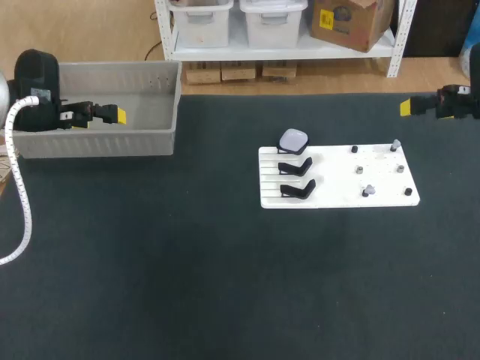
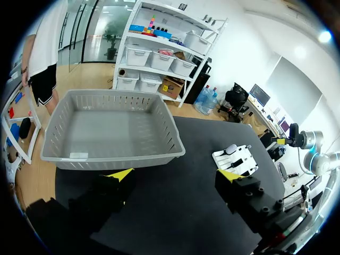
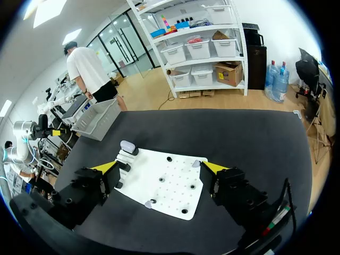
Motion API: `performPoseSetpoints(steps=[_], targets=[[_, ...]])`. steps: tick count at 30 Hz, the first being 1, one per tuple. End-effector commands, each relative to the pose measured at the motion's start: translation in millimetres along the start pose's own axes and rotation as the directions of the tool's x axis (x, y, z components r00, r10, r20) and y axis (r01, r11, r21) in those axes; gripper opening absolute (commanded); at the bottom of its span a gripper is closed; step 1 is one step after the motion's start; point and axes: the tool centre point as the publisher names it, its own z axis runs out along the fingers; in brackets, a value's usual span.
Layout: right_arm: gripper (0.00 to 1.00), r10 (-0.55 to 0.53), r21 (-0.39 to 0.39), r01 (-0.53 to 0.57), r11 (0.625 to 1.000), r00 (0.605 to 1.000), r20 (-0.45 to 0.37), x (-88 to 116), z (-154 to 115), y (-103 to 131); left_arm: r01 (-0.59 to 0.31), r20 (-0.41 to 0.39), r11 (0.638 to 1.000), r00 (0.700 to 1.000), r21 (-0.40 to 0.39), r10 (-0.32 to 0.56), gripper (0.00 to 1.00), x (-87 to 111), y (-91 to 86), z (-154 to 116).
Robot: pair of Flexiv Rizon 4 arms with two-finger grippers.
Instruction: Pick up each earbud case from the left stands, insert the matching earbuds, close the lid, and place the case in the box.
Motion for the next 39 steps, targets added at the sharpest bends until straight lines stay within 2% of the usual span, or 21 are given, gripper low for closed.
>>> performPoseSetpoints(steps=[1, 11, 12, 14, 15, 17, 20, 22, 26, 35, 39], targets=[[1.0, 0.0, 0.0, 0.0, 1.0, 1.0, 0.0, 0.2, -0.3, -0.1, 0.001, -0.004, 1.0, 1.0, -0.005, -0.001, 1.0, -0.9, -1.4, -0.1], [1.0, 0.0, 0.0, 0.0, 1.0, 1.0, 0.0, 0.2, -0.3, -0.1, 0.001, -0.004, 1.0, 1.0, -0.005, -0.001, 1.0, -0.9, -1.4, -0.1], [1.0, 0.0, 0.0, 0.0, 1.0, 1.0, 0.0, 0.2, -0.3, -0.1, -0.019, 0.021, 1.0, 1.0, 0.003, 0.019, 1.0, -2.5, -2.8, -1.8], [1.0, 0.0, 0.0, 0.0, 1.0, 1.0, 0.0, 0.2, -0.3, -0.1, -0.067, 0.06, 0.997, 0.996, 0.046, 0.064, 1.0, -5.0, -5.2, -3.7], [1.0, 0.0, 0.0, 0.0, 1.0, 1.0, 0.0, 0.2, -0.3, -0.1, -0.095, 0.086, 0.99, 0.993, 0.107, 0.086, 1.0, -6.4, -5.9, -4.5], [1.0, 0.0, 0.0, 0.0, 1.0, 1.0, 0.0, 0.2, -0.3, -0.1, -0.15, 0.094, 0.979, 0.986, 0.135, 0.138, 1.0, -9.4, -7.9, -3.5], [1.0, 0.0, 0.0, 0.0, 1.0, 1.0, 0.0, 0.2, -0.3, -0.1, -0.307, 0.147, 0.915, 0.95, 0.262, 0.277, 1.0, -16.2, -16.3, -6.0], [1.0, 0.0, 0.0, 0.0, 1.0, 1.0, 0.0, 0.2, -0.3, -0.1, -0.383, 0.154, 0.877, 0.923, 0.291, 0.352, 1.0, -22.6, -23.6, -5.8], [1.0, 0.0, 0.0, 0.0, 1.0, 1.0, 0.0, 0.2, -0.3, -0.1, -0.529, 0.184, 0.761, 0.848, 0.376, 0.498, 1.0, -28.5, -40.8, -2.2], [1.0, 0.0, 0.0, 0.0, 1.0, 1.0, 0.0, 0.2, -0.3, -0.1, -0.656, 0.199, 0.578, 0.727, 0.485, 0.657, 1.0, -29.4, -70.7, 28.4], [1.0, 0.0, 0.0, 0.0, 1.0, 1.0, 0.0, 0.2, -0.3, -0.1, -0.698, 0.207, 0.524, 0.676, 0.488, 0.707, 1.0, -27.7, -83.6, 45.1]])
